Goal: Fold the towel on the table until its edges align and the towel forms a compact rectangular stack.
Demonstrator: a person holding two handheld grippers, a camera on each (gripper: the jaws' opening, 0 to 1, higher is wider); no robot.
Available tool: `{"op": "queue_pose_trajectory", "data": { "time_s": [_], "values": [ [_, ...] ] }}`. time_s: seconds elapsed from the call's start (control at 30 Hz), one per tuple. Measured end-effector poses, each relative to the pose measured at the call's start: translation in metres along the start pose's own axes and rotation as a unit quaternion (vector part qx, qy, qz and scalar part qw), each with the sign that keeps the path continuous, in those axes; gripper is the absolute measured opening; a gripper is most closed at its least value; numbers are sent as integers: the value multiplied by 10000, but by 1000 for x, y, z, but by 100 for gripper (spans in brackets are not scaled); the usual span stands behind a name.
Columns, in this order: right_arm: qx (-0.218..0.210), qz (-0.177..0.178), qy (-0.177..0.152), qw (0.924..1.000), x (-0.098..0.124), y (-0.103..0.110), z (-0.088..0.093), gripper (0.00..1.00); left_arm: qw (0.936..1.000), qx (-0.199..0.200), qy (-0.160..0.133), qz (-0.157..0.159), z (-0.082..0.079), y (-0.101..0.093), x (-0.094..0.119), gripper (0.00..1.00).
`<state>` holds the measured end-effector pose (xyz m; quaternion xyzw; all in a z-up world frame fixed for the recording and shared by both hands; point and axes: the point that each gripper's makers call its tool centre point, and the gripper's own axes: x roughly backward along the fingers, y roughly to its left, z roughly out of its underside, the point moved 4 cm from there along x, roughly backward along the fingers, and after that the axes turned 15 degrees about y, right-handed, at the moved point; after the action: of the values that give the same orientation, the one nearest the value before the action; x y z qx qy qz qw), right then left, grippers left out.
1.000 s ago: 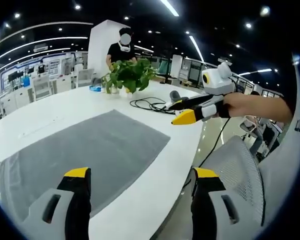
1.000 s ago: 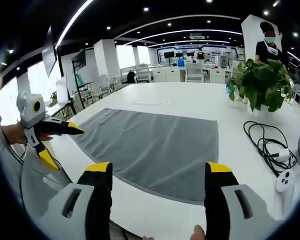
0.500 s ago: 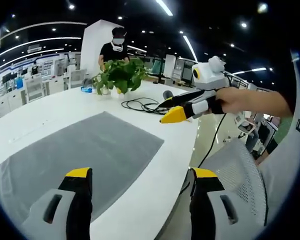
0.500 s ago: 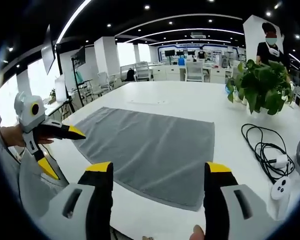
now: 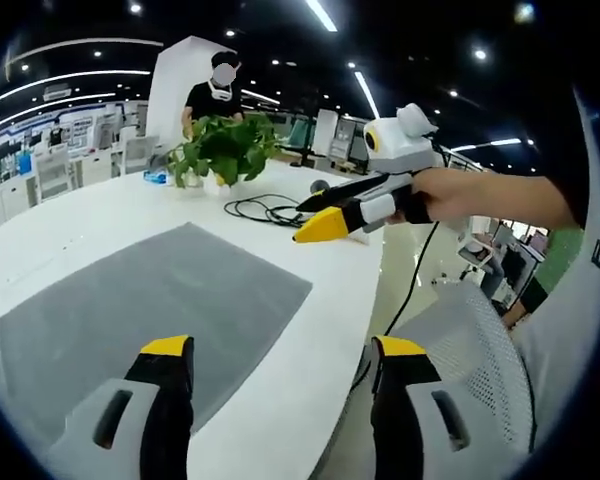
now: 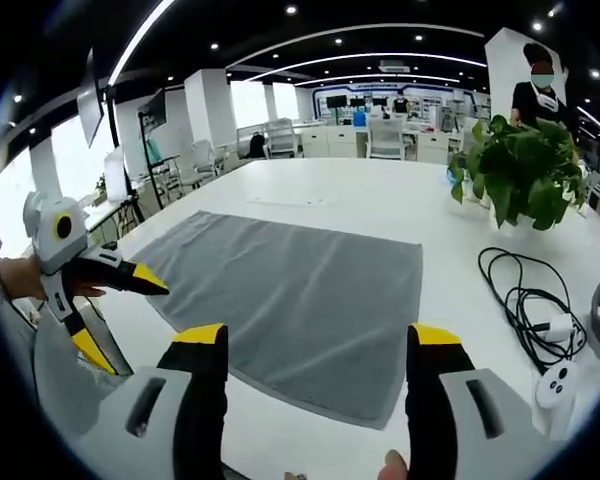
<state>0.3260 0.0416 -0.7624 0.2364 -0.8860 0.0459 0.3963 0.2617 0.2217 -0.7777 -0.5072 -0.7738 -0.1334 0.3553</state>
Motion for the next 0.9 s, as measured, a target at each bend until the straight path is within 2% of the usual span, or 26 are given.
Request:
{"op": "queue_pose_trajectory", "data": {
  "time_s": [0.27, 0.6, 0.9],
  "values": [
    [-40, -10, 3, 10000, -4, -4, -2, 72, 9998, -66, 74, 150, -2, -1, -9, 72],
    [-107, -5, 72, 9999, -11, -18, -2, 72, 9991, -249, 136, 330, -13, 0, -21, 67],
    [-32, -38, 90, 9999, -21, -28, -13, 71, 9975, -456, 238, 492, -23, -2, -38, 66]
  ]
}}
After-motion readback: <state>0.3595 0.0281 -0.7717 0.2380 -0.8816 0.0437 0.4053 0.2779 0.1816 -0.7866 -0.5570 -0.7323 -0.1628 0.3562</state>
